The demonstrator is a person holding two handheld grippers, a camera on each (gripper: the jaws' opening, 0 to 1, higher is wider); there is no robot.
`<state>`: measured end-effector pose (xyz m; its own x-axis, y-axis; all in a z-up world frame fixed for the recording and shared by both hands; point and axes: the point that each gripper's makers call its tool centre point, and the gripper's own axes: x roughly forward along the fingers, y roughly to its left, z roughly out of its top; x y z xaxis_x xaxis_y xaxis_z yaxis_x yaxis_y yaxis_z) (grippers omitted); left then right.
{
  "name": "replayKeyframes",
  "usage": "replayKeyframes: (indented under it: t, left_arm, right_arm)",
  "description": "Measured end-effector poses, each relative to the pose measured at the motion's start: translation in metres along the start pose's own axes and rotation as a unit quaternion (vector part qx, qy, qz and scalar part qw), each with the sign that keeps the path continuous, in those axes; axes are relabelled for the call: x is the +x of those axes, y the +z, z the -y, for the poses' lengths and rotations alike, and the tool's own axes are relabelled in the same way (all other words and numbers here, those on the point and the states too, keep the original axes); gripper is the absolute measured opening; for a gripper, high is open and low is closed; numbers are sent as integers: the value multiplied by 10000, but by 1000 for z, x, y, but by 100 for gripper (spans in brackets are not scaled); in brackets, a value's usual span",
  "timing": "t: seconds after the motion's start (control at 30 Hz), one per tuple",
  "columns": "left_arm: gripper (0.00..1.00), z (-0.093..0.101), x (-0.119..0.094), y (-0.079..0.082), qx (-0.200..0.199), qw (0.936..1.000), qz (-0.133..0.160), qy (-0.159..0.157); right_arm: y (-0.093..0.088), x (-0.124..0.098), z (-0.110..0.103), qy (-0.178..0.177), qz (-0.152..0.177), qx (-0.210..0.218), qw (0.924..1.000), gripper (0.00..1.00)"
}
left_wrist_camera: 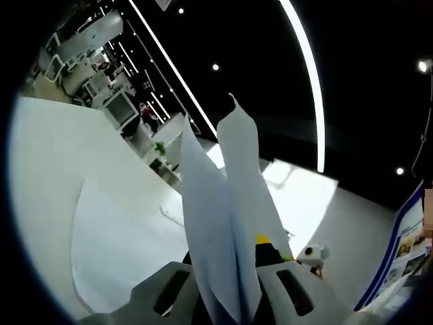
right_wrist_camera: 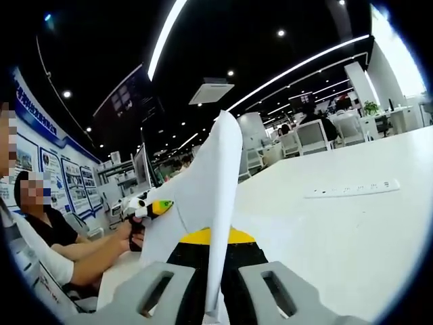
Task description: Organize the stack of printing papers by aligning and flattening the scattered papers on the table
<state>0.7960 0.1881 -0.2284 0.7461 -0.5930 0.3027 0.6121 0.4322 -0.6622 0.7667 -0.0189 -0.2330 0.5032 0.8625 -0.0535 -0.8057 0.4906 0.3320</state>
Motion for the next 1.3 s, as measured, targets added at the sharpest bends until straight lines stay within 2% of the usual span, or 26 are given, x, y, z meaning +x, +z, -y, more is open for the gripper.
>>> replayKeyframes:
  t: [1.3]
  left_arm:
    - [6, 0, -1, 1, -2, 10000, 68, 24]
  right_arm:
    - [-8, 7, -3, -2, -110, -20, 9999, 0]
